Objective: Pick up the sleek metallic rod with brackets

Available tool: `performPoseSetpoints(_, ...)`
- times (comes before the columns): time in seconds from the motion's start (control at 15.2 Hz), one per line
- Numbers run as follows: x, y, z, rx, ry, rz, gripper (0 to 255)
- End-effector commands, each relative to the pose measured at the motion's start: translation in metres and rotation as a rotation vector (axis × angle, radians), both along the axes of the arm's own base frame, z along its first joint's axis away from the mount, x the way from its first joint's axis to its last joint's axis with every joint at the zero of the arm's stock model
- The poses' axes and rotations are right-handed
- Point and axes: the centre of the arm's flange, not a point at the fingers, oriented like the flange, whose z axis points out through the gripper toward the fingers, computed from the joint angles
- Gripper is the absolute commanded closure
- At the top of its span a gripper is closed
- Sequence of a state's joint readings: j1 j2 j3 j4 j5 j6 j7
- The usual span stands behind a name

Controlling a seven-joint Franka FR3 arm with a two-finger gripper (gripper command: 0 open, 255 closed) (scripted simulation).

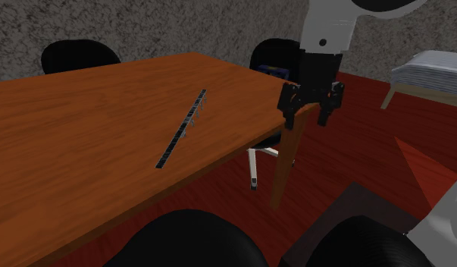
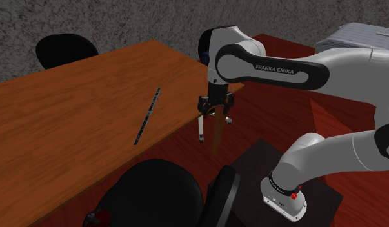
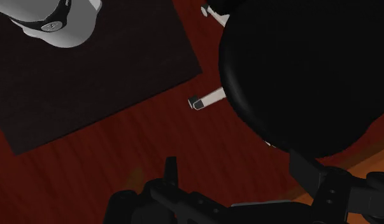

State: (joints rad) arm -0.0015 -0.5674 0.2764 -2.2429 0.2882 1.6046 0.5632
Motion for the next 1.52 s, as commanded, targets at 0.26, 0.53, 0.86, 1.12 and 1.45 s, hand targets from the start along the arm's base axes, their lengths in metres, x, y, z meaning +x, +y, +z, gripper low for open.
performPoseSetpoints(0.26,0.038,0.07,0.01,-0.041,-0.038,-0.124,0)
performPoseSetpoints(0.53,0.068,0.113,0.018,-0.069,-0.064,-0.205,0)
performPoseSetpoints(0.86,0.109,0.164,0.026,-0.105,-0.095,-0.305,0)
performPoseSetpoints(1.12,0.146,0.201,0.033,-0.133,-0.12,-0.386,0)
performPoseSetpoints(1.45,0.174,0.227,0.027,-0.154,-0.139,-0.444,0)
